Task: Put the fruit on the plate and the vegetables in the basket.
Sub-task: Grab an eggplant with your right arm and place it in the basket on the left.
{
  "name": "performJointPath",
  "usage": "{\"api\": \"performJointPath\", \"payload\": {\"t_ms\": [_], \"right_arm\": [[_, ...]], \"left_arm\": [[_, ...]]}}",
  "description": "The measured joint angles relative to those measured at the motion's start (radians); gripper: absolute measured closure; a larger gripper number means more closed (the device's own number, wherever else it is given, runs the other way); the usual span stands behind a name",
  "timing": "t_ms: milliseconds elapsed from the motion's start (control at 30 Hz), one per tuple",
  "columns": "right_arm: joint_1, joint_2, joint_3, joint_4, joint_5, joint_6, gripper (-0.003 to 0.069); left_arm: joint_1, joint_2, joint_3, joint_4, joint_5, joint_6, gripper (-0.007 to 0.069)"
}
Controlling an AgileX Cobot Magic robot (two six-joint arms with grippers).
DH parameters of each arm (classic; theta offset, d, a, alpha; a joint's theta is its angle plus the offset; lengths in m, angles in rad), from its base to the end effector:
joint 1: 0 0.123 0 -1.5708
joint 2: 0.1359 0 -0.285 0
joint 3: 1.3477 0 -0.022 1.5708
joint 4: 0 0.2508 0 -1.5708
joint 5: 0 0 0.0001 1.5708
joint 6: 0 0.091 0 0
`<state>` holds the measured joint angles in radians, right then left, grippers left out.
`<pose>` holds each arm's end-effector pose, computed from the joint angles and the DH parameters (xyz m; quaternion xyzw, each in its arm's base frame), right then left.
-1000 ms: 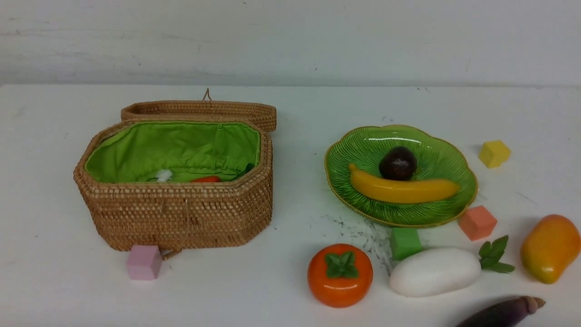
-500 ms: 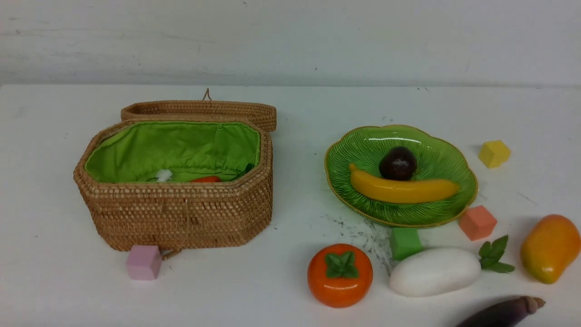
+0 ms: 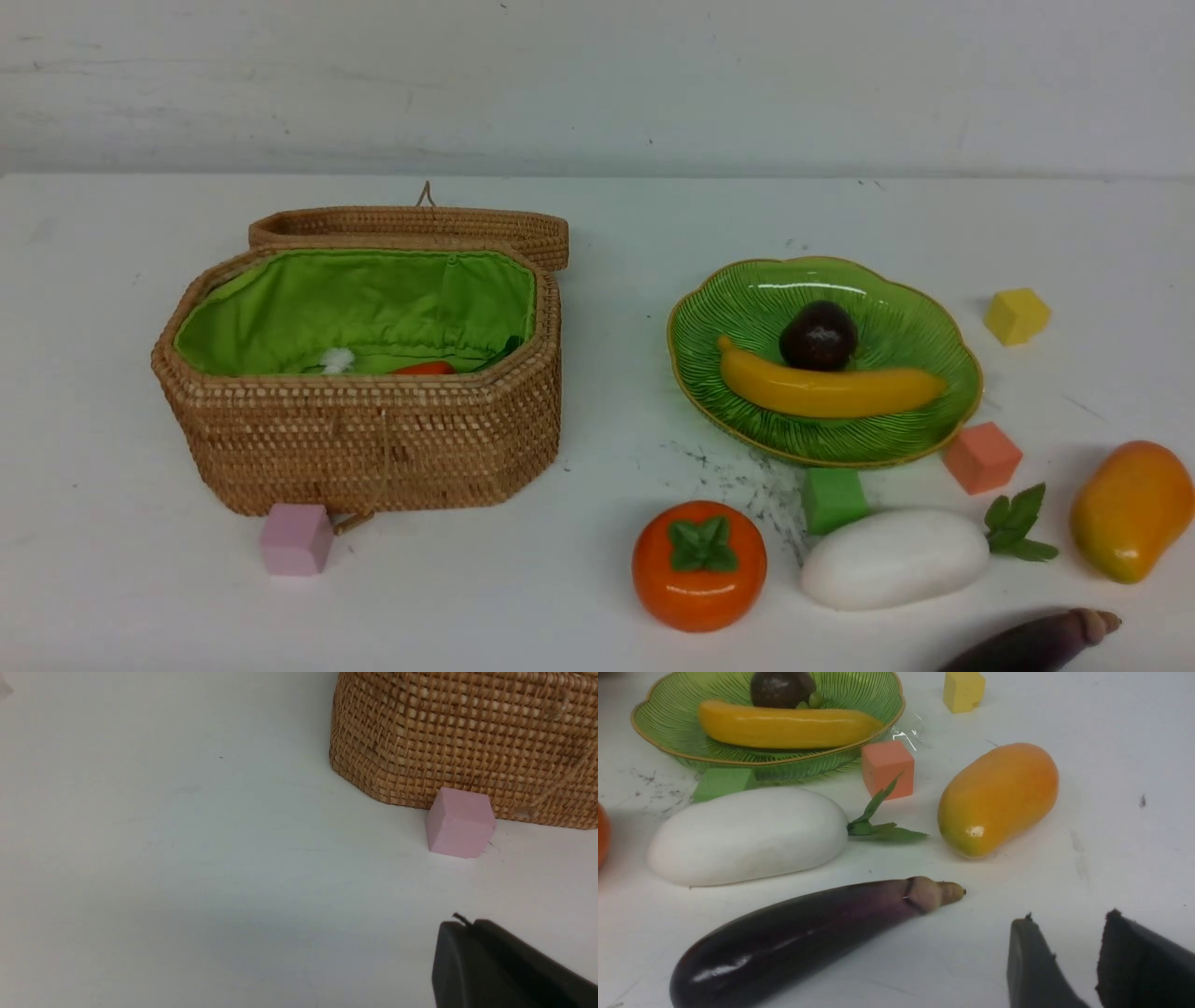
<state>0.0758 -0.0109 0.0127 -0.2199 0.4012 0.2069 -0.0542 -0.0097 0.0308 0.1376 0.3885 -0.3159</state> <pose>0.0521 -0.0038 0.1743 -0.0038 0.8066 -0.0108 0.5910 0.0525 0.0019 0.1688 -0.0695 0.8073 -0.0500 0.5838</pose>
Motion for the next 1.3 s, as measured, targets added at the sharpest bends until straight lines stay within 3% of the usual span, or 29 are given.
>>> {"api": "performJointPath", "payload": {"t_ms": [233,567,700,767,933,1000,1200,1300], "right_arm": [[0.0,0.0,0.013,0.004,-0.101,0.005,0.0417],[0.0,0.0,0.013,0.003,-0.592,0.016,0.0417],[0.0,0.0,0.013,0.01,-0.807,0.107,0.0417],[0.0,0.0,0.003,0.02,-0.837,0.219,0.0417],[0.0,0.0,-0.113,0.028,-0.681,0.441,0.0417],[0.0,0.018,-0.241,0.018,-0.512,0.502,0.0417],[0.0,0.194,-0.534,-0.097,-0.22,0.521,0.0417],[0.0,0.352,-0.693,-0.125,0.016,0.521,0.0417]], "left_arm": [[0.0,0.0,0.0,0.0,0.0,0.0,0.0637],[0.0,0.0,0.0,0.0,0.0,0.0,0.0636],[0.0,0.0,0.0,0.0,0.0,0.0,0.0636],[0.0,0.0,0.0,0.0,0.0,0.0,0.0634],[0.0,0.0,0.0,0.0,0.0,0.0,0.063],[0.0,0.0,0.0,0.0,0.0,0.0,0.0627],[0.0,0.0,0.0,0.0,0.0,0.0,0.0624],[0.0,0.0,0.0,0.0,0.0,0.0,0.062]]}}
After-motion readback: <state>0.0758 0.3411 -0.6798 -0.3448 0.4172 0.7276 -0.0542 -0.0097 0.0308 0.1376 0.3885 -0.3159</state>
